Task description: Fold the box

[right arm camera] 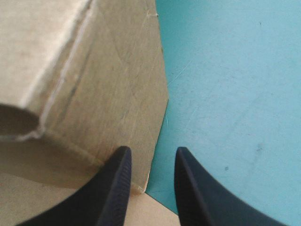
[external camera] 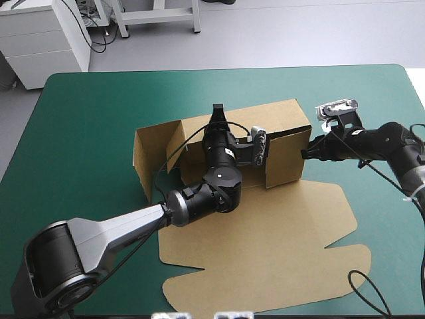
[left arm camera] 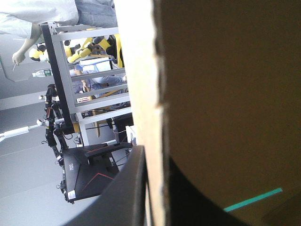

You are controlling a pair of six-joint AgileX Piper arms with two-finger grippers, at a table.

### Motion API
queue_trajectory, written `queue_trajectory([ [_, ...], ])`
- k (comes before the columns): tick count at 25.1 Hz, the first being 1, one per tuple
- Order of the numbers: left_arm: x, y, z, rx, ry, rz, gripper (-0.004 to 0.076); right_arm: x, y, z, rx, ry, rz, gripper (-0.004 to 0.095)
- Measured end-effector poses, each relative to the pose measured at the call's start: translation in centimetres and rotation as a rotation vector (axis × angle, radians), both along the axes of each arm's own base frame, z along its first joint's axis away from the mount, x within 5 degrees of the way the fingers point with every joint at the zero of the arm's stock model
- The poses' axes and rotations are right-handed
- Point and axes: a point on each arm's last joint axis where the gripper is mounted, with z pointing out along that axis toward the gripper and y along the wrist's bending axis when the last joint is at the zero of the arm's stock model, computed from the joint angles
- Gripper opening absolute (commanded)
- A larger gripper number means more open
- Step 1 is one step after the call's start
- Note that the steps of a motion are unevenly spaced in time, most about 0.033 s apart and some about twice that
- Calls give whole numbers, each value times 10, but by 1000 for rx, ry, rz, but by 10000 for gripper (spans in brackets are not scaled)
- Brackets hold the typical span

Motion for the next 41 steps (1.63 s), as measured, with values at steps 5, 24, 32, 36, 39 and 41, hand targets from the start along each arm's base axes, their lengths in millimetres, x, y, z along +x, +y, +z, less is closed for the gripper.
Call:
queue_trajectory([
  [5, 0, 0, 0, -1, -1, 0, -8, -14, -1, 15, -47, -31, 32, 308],
  [24, 0, 0, 0, -1, -7, 7, -8, 2, 10, -1, -86, -136, 287, 308],
  [32, 0, 2, 2, -10, -10, 19, -8, 15, 13, -15, -24, -132, 266, 306],
  [36, -1, 4, 2, -11, -8, 25, -8, 21, 15, -20, 1, -161, 291, 306],
  [39, -1, 5, 2, -8, -9, 37, -8, 25, 17, -21, 20, -203, 314, 306],
  [41, -1, 6, 3, -10, -10, 44, -8, 30, 18, -23, 39, -231, 319, 303],
])
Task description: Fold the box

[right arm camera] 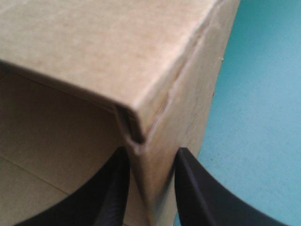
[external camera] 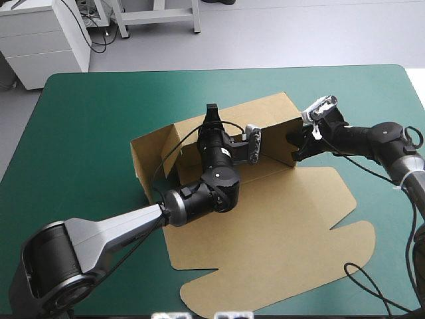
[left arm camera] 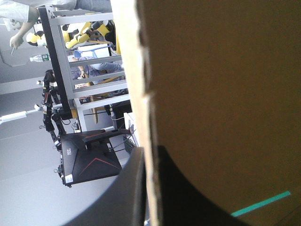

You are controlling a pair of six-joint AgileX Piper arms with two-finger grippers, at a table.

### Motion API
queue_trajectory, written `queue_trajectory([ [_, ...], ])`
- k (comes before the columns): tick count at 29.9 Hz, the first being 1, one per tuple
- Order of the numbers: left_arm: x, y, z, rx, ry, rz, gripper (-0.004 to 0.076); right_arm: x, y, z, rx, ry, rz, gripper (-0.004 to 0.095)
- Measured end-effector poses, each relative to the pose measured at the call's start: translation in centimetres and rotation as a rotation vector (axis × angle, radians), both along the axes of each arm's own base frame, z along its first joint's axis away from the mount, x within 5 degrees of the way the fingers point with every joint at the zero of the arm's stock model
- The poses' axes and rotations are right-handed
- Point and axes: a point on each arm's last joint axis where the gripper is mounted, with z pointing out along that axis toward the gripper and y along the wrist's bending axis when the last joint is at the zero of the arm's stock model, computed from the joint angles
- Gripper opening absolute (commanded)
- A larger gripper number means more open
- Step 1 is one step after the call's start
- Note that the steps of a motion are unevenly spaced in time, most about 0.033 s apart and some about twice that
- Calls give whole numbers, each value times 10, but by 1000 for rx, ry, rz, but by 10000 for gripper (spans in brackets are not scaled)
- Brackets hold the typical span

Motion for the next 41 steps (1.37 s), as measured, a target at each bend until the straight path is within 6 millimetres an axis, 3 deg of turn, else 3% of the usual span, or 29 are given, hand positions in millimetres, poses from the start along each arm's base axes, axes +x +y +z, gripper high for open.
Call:
queue_trajectory([
  [3, 0, 1, 0, -3, 1, 4, -8, 8, 2, -7, 54, -2, -13, 236],
  [7, 0, 1, 1, -5, 2, 0, -8, 15, 3, -16, 126, 33, -55, 4],
  [8, 0, 0, 1, -6, 2, -3, -8, 16, 3, -16, 134, 35, -61, -15],
  [29, 0, -1, 3, 27, -42, -30, 5, 17, 2, -17, 159, 77, -86, -8],
  [32, 0, -1, 3, 23, -42, -29, 64, 17, 2, -17, 157, 80, -86, -8],
  [38, 0, -5, 1, 9, -34, -66, 304, 17, 2, -17, 162, 89, -97, 1],
  [41, -1, -9, 0, -5, -26, -100, 365, 17, 2, -18, 162, 93, -99, 1],
])
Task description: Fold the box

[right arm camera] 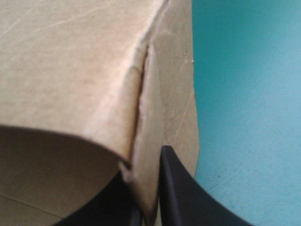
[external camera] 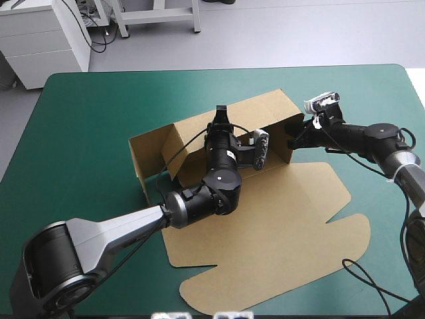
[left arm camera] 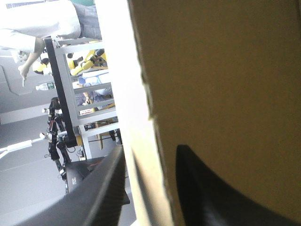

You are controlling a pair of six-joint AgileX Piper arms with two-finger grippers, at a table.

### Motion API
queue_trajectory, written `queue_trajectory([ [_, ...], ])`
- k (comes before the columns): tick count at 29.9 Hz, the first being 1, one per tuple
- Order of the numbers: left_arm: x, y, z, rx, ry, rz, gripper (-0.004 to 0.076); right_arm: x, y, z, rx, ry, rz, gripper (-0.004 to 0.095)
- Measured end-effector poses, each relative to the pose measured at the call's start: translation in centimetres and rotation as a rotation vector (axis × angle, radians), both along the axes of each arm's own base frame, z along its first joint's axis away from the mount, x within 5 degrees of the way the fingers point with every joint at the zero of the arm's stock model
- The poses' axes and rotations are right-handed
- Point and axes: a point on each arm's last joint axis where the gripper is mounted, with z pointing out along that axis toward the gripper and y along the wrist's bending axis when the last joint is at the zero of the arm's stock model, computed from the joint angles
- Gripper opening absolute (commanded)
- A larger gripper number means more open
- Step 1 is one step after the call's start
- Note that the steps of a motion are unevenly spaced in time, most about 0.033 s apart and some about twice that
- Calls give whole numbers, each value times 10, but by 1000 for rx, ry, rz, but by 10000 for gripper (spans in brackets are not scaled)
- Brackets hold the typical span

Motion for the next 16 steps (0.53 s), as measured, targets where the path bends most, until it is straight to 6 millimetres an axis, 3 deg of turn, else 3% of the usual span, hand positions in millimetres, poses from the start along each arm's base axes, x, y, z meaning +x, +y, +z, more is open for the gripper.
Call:
queue_trajectory([
  [9, -3, -5, 1, -31, -11, -25, 366, 1, -2, 1, -15, 32, -30, 1],
  [16, -21, -25, 9, -141, -118, -82, 366, 8, -6, 13, -42, 51, -73, 1],
])
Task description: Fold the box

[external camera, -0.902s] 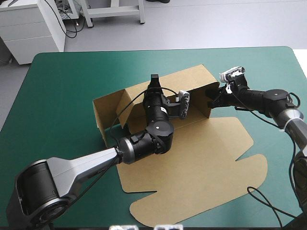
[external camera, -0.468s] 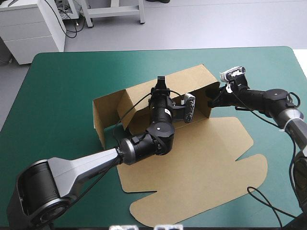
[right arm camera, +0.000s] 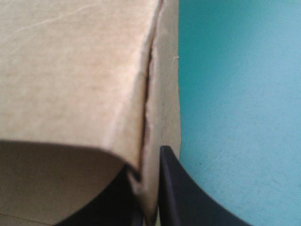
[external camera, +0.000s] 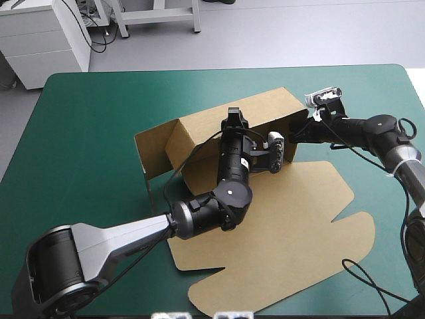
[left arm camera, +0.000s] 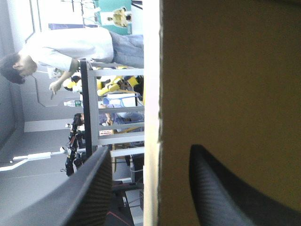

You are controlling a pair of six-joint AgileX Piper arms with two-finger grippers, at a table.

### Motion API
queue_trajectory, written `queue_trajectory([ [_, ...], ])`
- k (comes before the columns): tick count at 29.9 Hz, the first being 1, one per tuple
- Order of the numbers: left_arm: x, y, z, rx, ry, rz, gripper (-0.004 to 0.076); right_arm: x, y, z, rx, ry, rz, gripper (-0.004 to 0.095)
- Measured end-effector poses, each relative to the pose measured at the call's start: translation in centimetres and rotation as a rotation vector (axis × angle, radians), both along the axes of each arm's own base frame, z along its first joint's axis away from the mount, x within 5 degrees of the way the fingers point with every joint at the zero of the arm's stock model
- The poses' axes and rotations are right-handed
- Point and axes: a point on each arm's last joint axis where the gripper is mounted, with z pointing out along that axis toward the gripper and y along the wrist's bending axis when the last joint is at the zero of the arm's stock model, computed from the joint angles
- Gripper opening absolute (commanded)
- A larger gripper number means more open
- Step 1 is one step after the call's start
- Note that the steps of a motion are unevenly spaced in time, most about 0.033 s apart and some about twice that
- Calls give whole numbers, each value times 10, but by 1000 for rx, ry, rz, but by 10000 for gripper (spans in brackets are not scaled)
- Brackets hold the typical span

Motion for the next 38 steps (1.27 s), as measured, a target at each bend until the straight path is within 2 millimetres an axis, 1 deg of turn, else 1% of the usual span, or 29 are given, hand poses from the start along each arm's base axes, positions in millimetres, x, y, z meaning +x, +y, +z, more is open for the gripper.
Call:
queue_trajectory([
  [5, -19, -15, 2, -51, -21, -52, 366, 3, 0, 6, -16, 17, -19, 1],
  [11, -51, -34, 3, -106, -15, -127, 365, 4, -2, 8, -36, 44, -49, 1],
  [12, -56, -37, 4, -120, -14, -136, 351, 4, -3, 7, -42, 49, -52, 1],
  [13, -62, -40, 6, -134, -15, -143, 324, 4, -3, 7, -46, 54, -55, 1],
  [14, -66, -42, 7, -143, -16, -147, 272, 4, -3, 7, -48, 57, -57, 1],
  [15, -71, -44, 10, -155, -19, -149, 202, 4, -4, 7, -51, 60, -60, 1],
  [17, -78, -47, 17, -181, -28, -149, 31, 4, -4, 7, -52, 64, -63, 1],
  [18, -82, -49, 23, -199, -32, -149, -3, 4, -4, 7, -51, 65, -64, 1],
  [20, -86, -52, 34, -237, -41, -150, 0, 4, -4, 7, -48, 69, -67, 1],
  [23, -87, -53, 55, -324, -28, -145, 0, 3, -4, 7, -50, 72, -65, 1],
  [27, -88, -45, 93, -481, 22, -149, 0, 2, -5, 9, -64, 76, -64, 1],
  [30, -85, -30, 126, -588, 51, -165, 0, -2, -5, 14, -83, 65, -60, 1],
  [34, -72, 0, 167, -690, 97, -137, 0, -9, -6, 24, -104, 51, -52, 1],
  [38, -50, 37, 191, -762, 194, -76, 0, -17, -4, 34, -106, 76, -38, 1],
])
